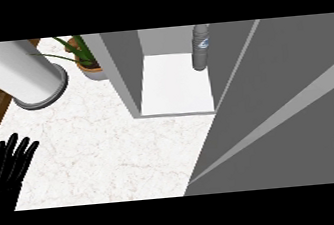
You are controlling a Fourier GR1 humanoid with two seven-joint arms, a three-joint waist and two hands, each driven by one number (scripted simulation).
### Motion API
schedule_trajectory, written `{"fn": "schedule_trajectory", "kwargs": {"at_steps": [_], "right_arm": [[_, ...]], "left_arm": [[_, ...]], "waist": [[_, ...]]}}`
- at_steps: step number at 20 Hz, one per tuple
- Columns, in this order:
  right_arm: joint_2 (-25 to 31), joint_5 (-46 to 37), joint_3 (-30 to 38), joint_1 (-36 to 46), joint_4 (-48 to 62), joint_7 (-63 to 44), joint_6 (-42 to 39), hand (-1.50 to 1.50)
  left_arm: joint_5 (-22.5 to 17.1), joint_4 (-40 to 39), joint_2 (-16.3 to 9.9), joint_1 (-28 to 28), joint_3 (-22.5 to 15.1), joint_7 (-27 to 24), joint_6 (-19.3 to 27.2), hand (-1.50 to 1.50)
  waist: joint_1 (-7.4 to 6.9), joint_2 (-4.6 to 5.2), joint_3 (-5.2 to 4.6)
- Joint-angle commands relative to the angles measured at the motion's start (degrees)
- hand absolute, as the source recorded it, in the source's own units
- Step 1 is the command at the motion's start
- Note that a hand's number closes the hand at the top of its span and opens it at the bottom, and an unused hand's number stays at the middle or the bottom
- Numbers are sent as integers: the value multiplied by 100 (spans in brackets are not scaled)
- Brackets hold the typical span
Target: Pick up the bottled water, place it into the cabinet and close the cabinet
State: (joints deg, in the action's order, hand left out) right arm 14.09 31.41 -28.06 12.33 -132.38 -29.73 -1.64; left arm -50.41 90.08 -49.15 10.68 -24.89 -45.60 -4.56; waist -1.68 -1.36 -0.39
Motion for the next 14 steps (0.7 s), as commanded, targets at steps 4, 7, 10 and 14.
{"fn": "schedule_trajectory", "kwargs": {"at_steps": [4,7,10,14], "right_arm": [[-1352,-2230,-1513,1450,684,-437,1426,150],[-1385,-2307,-1776,2162,1455,-287,2392,150],[-1397,-1923,-2017,2853,2024,28,3332,150],[-1404,-931,-1648,3802,2745,214,4102,150]], "left_arm": [[-227,592,-400,413,231,99,-136,-150],[-407,882,-634,480,460,267,-101,-150],[-501,1206,-752,549,545,437,-41,-150],[-584,1335,-855,570,739,556,-83,-150]], "waist": [[-71,13,4],[-135,61,18],[-207,88,28],[-219,130,32]]}}
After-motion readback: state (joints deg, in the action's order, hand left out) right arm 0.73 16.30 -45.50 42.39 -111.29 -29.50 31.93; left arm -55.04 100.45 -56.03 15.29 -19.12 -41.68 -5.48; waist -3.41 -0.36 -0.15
